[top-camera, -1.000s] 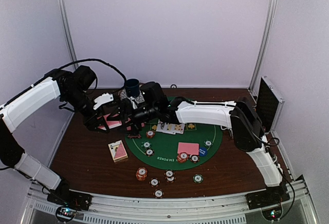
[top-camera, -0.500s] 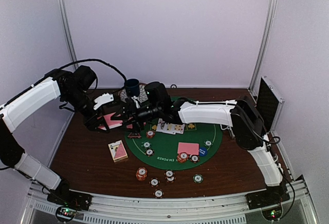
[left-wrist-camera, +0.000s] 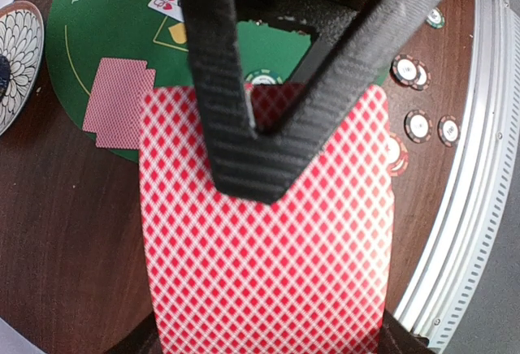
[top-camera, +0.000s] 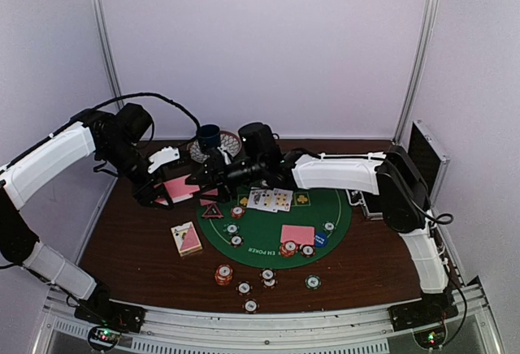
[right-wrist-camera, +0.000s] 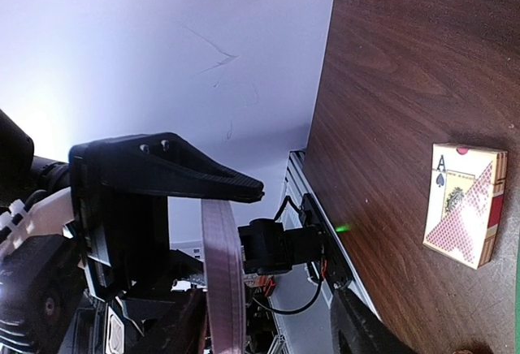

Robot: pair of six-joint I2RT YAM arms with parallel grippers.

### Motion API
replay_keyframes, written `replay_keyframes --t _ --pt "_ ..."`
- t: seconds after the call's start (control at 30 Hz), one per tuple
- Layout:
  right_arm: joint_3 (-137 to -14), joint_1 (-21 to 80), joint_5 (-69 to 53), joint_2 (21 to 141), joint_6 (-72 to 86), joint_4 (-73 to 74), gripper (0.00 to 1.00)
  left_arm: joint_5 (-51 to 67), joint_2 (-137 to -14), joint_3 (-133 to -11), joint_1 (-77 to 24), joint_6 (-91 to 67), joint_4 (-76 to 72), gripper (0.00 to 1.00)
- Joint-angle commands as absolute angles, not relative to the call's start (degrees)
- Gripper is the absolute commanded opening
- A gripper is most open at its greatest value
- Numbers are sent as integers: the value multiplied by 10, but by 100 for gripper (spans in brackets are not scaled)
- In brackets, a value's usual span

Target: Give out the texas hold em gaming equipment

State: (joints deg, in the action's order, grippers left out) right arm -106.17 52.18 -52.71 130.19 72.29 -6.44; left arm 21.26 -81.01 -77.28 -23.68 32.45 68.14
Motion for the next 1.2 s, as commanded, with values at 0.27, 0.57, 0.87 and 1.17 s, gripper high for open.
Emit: replay_keyframes --t 0.27,0.57,0.87,1.17 --pt "-1048 511 -536 1242 724 -70 39 223 -804 -787 -238 327 669 0" --pt "-1049 518 -548 1261 751 -99 34 221 -804 -786 -238 327 669 0" --pt "-1065 524 -561 1286 781 -132 29 221 -806 -787 -238 326 669 0" --pt "-1065 511 -567 1277 769 -113 0 219 -803 -785 -238 326 669 0"
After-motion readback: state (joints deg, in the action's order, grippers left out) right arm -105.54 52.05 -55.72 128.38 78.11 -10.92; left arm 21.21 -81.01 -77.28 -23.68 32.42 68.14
